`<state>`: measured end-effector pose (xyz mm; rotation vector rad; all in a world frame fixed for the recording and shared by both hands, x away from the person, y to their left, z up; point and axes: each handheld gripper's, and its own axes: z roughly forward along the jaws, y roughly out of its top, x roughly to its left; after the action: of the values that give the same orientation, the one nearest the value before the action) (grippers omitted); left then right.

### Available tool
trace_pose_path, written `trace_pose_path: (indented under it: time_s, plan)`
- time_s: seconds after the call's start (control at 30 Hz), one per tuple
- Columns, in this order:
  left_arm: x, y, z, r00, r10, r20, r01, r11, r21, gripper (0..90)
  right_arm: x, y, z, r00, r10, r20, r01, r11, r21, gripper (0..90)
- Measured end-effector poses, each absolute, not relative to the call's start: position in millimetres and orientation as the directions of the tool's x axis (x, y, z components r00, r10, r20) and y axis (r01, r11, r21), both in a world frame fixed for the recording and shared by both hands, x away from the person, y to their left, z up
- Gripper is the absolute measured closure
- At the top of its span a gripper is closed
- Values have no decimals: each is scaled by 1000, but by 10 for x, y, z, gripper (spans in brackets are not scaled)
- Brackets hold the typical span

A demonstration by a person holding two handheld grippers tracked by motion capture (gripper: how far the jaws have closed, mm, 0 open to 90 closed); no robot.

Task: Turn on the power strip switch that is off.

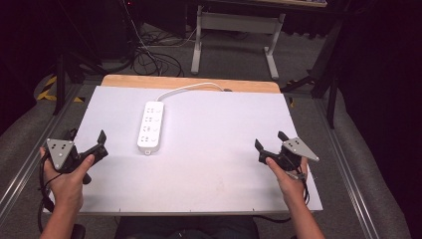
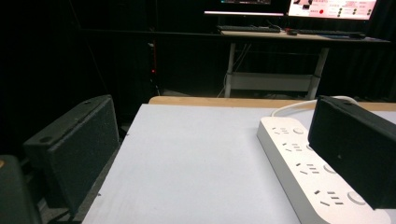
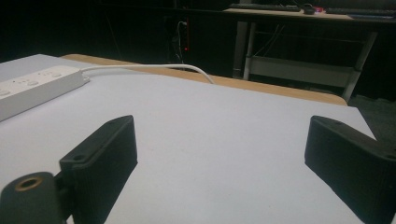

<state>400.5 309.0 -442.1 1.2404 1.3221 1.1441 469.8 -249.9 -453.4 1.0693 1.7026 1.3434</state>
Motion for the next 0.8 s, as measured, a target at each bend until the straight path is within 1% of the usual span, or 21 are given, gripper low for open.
trace_pose_path:
  time_s: [0.17,0.27,0.37,0.4,0.43,0.53,0.6,0.8]
  plan:
    - [4007,3083,-4415,-29,998,-47,94,49,994,50,4697,-2509,-4530,-405,914,-35,175,115,978,99]
    - [4010,3074,-4411,-35,999,-42,94,45,995,117,4700,-2512,-4532,-406,913,-31,180,114,977,99]
    - [4005,3077,-4407,-38,999,-38,90,41,995,234,4701,-2510,-4533,-405,914,-31,182,113,977,99]
    - [4001,3081,-4402,-40,998,-39,83,42,996,258,4699,-2512,-4532,-406,914,-29,182,112,977,101]
    - [4000,3085,-4403,-38,999,-37,84,40,996,278,4698,-2513,-4531,-406,914,-28,182,111,977,101]
    - [4005,3091,-4411,-37,999,-36,87,39,995,298,4698,-2519,-4528,-402,915,-25,185,109,977,103]
    - [3999,3098,-4408,-38,999,-29,87,33,996,339,4701,-2521,-4529,-401,916,-24,185,107,977,103]
    - [3986,3116,-4409,-15,1000,-19,93,21,995,543,4705,-2511,-4525,-403,915,-27,178,108,978,121]
